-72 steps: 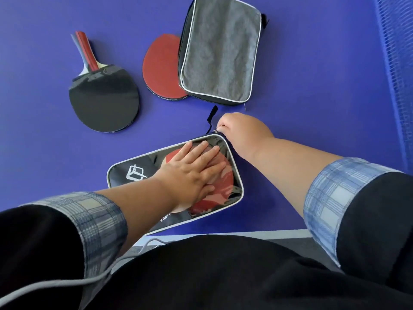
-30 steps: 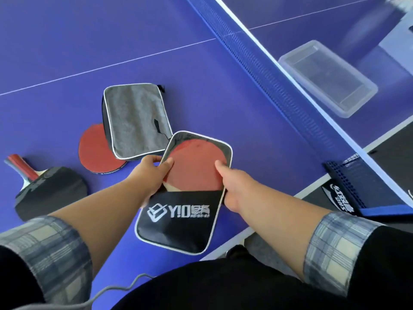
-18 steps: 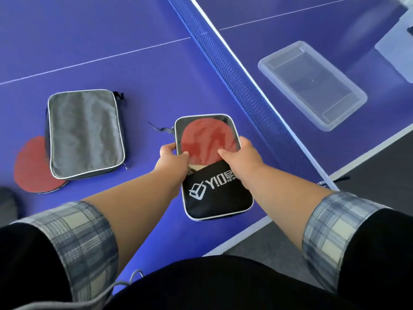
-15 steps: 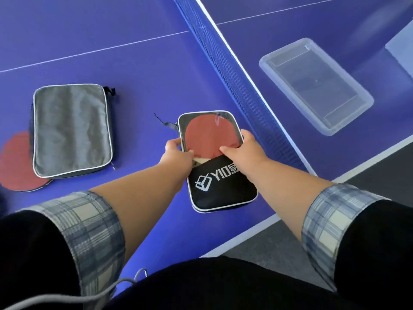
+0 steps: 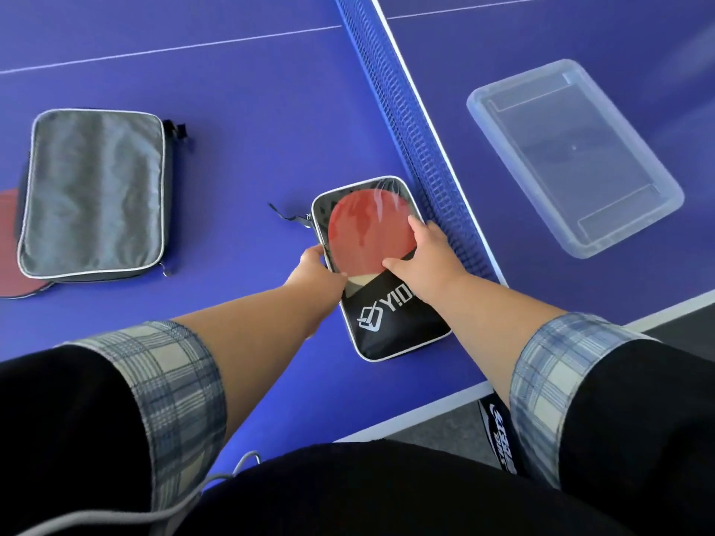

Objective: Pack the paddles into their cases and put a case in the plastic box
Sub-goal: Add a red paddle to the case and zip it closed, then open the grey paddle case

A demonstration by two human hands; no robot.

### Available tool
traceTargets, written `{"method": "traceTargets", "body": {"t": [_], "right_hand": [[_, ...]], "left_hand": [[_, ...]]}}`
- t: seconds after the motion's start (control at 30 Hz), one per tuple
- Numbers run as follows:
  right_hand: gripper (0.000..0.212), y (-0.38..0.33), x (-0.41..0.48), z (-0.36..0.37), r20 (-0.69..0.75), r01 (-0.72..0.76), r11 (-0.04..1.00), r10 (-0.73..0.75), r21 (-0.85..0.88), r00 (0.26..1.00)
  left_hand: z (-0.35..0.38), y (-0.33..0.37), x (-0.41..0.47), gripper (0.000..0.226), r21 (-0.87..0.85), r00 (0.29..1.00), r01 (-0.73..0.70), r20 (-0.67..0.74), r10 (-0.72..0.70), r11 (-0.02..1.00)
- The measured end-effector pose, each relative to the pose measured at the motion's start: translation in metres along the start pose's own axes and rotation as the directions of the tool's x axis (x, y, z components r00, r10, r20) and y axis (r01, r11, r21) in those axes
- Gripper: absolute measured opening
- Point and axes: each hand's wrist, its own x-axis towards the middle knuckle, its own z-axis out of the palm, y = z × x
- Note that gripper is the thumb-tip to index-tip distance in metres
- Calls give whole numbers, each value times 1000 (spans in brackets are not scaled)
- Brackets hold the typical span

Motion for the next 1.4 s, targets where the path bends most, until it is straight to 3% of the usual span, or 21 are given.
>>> {"method": "traceTargets", "body": {"t": [0.07, 0.17, 0.37, 0.53, 0.63, 0.7, 0.8, 0.9, 1.03, 1.17, 1.4], "right_hand": [[86, -13, -6, 3, -68, 5, 992, -14, -123, 998], [76, -52, -17, 19, -125, 152, 971, -176, -183, 976], [68, -153, -42, 69, 24, 358, 932, -357, -56, 934], [68, -223, -50, 122, 174, 224, 968, -240, 111, 955], [68, -262, -46, 158, 210, 109, 969, -156, 220, 965], [65, -283, -42, 178, 211, 31, 963, -90, 267, 973], [38, -304, -39, 199, 184, -64, 952, 9, 298, 983], [26, -317, -40, 212, 174, -135, 941, 84, 309, 981], [19, -321, -50, 218, 154, -174, 912, 125, 371, 980], [20, -307, -71, 214, 153, -187, 889, 134, 417, 979], [27, -267, -114, 195, 202, -154, 893, 72, 423, 977]], "left_hand": [[-10, 0, -5, 71, 49, 1000, -25, -1, 25, 998], [-38, -3, -16, 72, 146, 994, -78, -63, 88, 986], [-142, -45, -26, 67, 160, 959, -74, -261, 114, 984], [-256, -96, -20, 60, 253, 832, -110, -506, 229, 961], [-312, -114, -3, 56, 281, 775, -92, -583, 245, 955], [-336, -119, 9, 61, 284, 807, -50, -554, 206, 958], [-350, -123, 27, 63, 353, 886, -28, -424, 186, 935], [-355, -123, 38, 61, 426, 910, 6, -377, 171, 905], [-357, -131, 35, 30, 313, 912, -95, -352, 209, 945], [-348, -146, 15, 32, 277, 888, -216, -342, 306, 936], [-308, -172, -39, 39, 248, 863, -229, -395, 314, 941]]}}
